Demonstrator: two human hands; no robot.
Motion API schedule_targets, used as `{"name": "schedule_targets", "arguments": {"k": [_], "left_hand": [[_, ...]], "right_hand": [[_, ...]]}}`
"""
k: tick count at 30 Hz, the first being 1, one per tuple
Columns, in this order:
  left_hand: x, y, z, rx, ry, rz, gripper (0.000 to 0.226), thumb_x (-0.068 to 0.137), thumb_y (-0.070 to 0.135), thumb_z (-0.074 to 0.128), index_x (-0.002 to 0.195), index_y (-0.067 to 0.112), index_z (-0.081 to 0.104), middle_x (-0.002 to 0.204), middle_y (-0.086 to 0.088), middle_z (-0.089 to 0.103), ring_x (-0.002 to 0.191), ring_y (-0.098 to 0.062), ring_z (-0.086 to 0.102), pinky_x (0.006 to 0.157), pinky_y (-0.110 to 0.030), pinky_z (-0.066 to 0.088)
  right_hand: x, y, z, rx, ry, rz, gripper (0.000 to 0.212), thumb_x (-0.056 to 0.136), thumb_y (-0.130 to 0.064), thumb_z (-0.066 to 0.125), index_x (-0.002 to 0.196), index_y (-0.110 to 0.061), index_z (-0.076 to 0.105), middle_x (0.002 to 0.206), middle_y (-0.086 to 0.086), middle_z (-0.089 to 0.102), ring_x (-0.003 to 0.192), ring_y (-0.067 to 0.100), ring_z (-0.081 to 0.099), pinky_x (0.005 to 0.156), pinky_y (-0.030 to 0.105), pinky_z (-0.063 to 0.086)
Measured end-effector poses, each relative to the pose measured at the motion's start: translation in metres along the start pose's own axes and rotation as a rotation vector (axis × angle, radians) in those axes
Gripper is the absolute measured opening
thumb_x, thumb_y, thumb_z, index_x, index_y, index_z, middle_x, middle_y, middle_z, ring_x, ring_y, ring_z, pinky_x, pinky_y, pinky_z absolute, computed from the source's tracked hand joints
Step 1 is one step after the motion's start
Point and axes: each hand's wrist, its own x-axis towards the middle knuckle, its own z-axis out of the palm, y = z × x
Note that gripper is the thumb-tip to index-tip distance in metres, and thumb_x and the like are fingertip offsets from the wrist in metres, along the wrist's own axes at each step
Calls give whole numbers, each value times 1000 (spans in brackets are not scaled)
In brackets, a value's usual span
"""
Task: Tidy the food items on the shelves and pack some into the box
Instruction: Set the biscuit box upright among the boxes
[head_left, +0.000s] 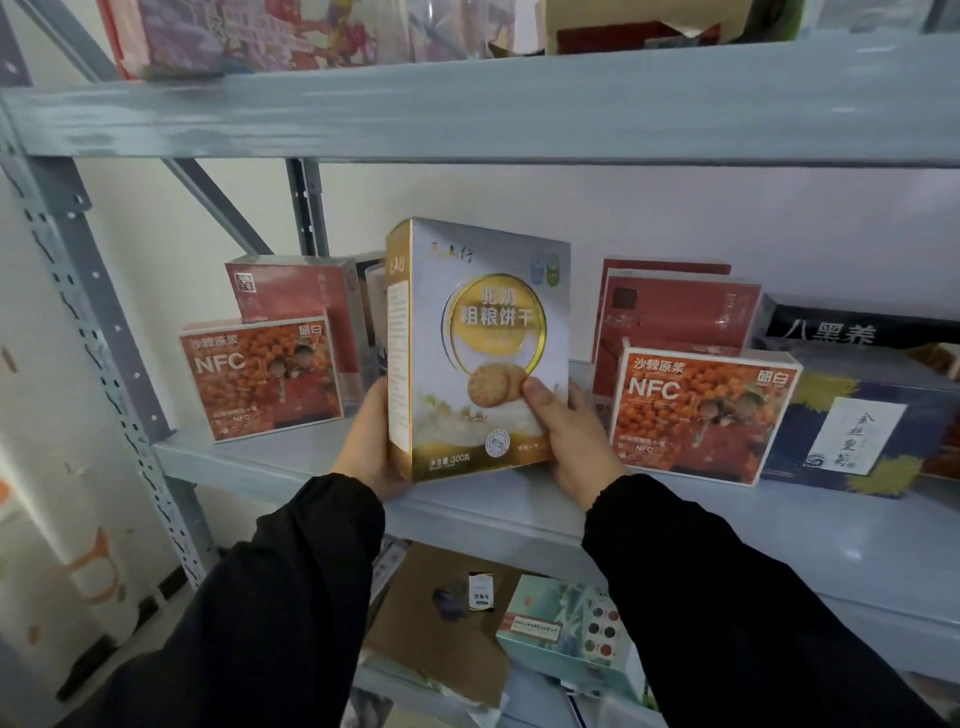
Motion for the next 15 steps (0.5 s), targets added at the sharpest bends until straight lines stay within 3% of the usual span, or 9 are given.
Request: {"name": "schedule_targets", "arguments": {"k": [3,6,8,10,15], "left_hand": [[3,-7,0,42,33,87,58,109,52,33,133,9,65,129,-21,70,119,-36,69,97,-46,55],[7,-15,-5,153,72,197,58,111,50,32,125,5,66,130,-27,67,118,-34,68,94,-40,57],[8,-17,-6,241,68,267,43,101,47,53,119,11,69,125,-20,72,115,-32,69,99,-45,56],[7,-19,-5,332,103,315,49,83,48,73,120,17,66,119,-12,75,113,-33,71,105,-56,52],[7,-23,-8,404,108,346,64,76,55,78,128,21,62,124,-7,74,116,-30,71,107,-58,51]], "right_hand": [[3,1,-2,6,67,-50,70,68,-36,85,132,-22,61,120,7,76,108,27,74,101,53,57],[6,4,-6,-38,113,-110,83,66,-42,92,139,-27,56,125,0,74,114,21,72,105,51,55],[4,3,-5,-95,119,-132,90,63,-52,96,140,-35,54,128,-5,72,118,16,70,106,47,54],[2,3,-5,-115,115,-133,100,58,-59,96,144,-35,51,130,-5,71,120,17,69,105,47,55],[2,4,-8,-108,80,-144,86,70,-46,93,144,-36,49,127,-3,71,117,16,70,103,47,57]]}}
